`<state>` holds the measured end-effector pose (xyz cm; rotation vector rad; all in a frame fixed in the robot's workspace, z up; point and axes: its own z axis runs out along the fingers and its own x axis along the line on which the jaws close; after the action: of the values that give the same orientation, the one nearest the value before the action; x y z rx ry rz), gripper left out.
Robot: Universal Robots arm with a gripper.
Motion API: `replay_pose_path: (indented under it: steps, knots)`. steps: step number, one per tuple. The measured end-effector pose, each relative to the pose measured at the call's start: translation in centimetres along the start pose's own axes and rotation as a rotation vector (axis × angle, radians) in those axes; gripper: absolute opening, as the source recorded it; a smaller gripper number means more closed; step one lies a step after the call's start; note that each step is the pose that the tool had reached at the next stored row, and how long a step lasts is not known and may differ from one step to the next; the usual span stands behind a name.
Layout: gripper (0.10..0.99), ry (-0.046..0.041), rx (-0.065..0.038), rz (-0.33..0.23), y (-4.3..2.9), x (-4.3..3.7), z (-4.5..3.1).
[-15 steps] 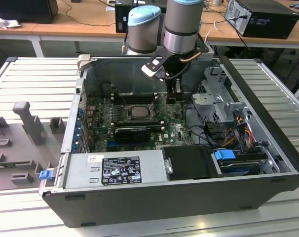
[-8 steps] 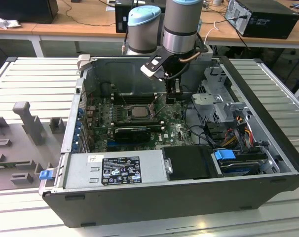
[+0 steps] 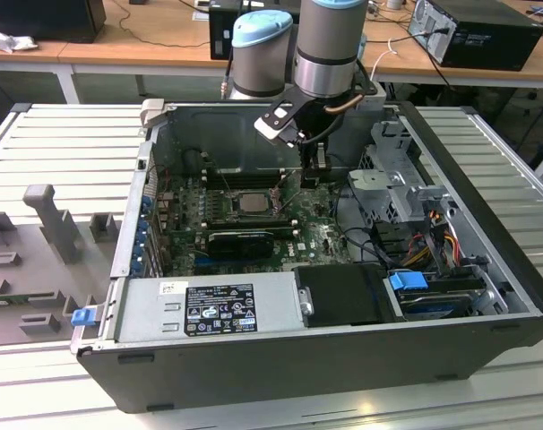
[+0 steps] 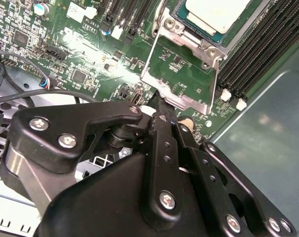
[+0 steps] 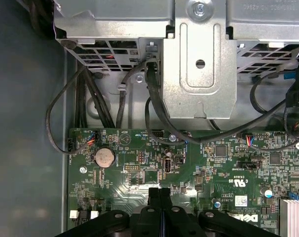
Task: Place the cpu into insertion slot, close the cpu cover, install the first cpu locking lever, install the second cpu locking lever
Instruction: 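Close the cpu cover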
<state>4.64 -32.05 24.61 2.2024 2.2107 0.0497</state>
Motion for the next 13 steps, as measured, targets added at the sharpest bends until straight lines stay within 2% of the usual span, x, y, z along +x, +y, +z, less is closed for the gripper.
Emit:
replay_pose_path:
  steps: [13]
  knots:
    - [0.106,0.0,0.0,0.0,-0.17,0.0,0.0]
